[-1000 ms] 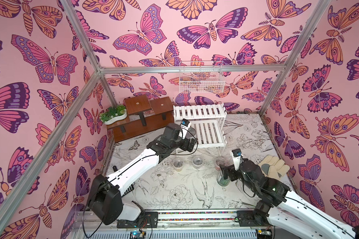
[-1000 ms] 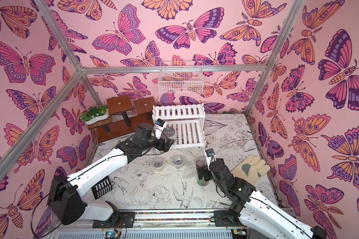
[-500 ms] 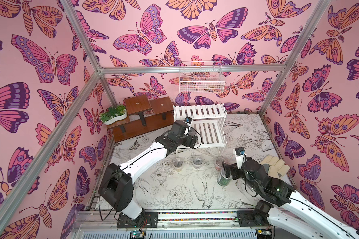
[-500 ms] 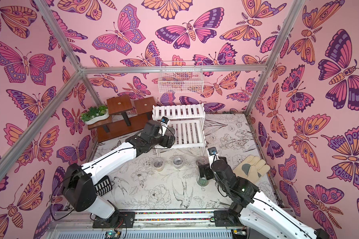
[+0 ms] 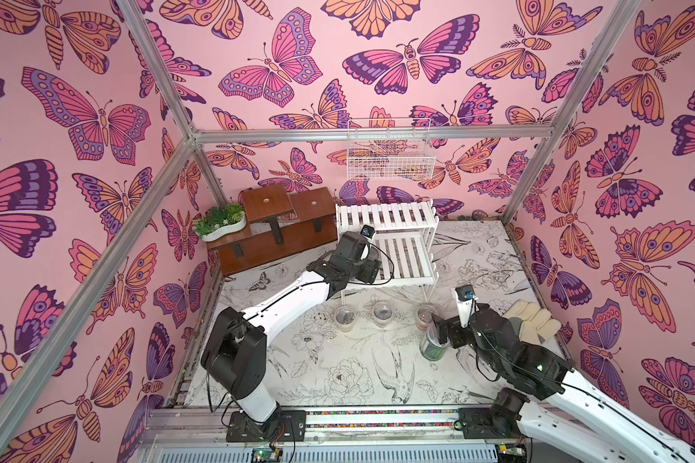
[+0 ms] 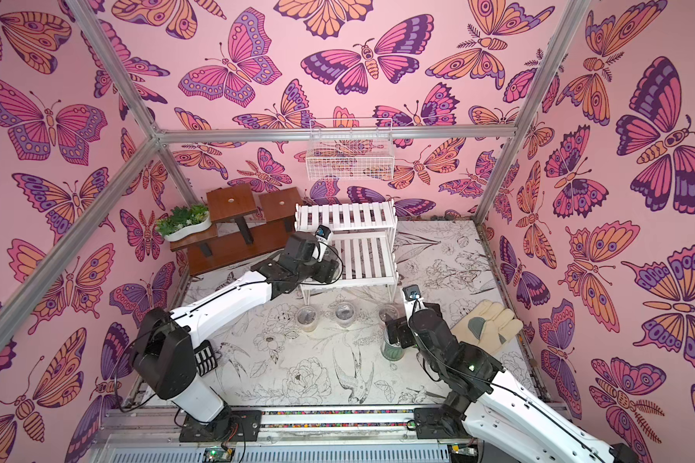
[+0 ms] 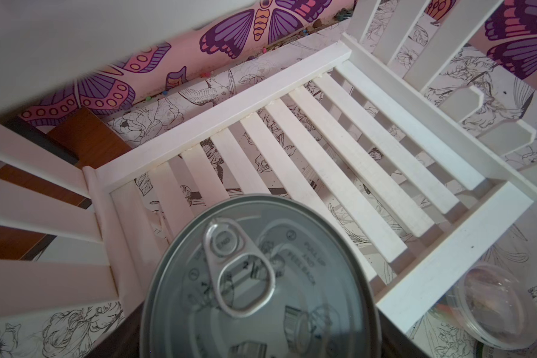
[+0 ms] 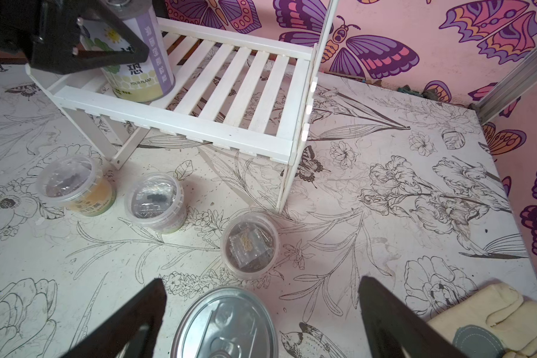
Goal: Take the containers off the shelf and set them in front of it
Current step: 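Pick up a container from the shelf.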
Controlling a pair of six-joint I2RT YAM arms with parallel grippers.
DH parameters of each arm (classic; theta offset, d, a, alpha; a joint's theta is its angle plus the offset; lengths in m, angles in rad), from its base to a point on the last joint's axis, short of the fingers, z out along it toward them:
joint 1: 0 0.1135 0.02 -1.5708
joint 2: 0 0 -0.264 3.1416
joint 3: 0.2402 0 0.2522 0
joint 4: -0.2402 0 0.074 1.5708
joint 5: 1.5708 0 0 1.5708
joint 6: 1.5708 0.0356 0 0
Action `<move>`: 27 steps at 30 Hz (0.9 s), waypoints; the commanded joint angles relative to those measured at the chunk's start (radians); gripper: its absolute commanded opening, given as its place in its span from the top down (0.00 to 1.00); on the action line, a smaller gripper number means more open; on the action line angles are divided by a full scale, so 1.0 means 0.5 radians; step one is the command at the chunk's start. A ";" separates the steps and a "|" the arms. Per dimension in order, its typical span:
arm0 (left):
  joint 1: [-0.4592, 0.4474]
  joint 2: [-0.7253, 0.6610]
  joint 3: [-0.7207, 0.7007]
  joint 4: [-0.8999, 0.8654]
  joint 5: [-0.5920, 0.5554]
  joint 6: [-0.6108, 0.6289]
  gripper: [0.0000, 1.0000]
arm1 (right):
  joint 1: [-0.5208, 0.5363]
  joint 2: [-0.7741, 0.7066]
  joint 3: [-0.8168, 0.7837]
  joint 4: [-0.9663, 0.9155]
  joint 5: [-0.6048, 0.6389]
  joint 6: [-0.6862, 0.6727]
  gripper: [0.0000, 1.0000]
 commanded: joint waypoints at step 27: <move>-0.151 -0.639 -0.380 0.017 0.489 0.039 0.27 | -0.131 -0.075 0.098 -0.089 -0.013 -0.077 0.01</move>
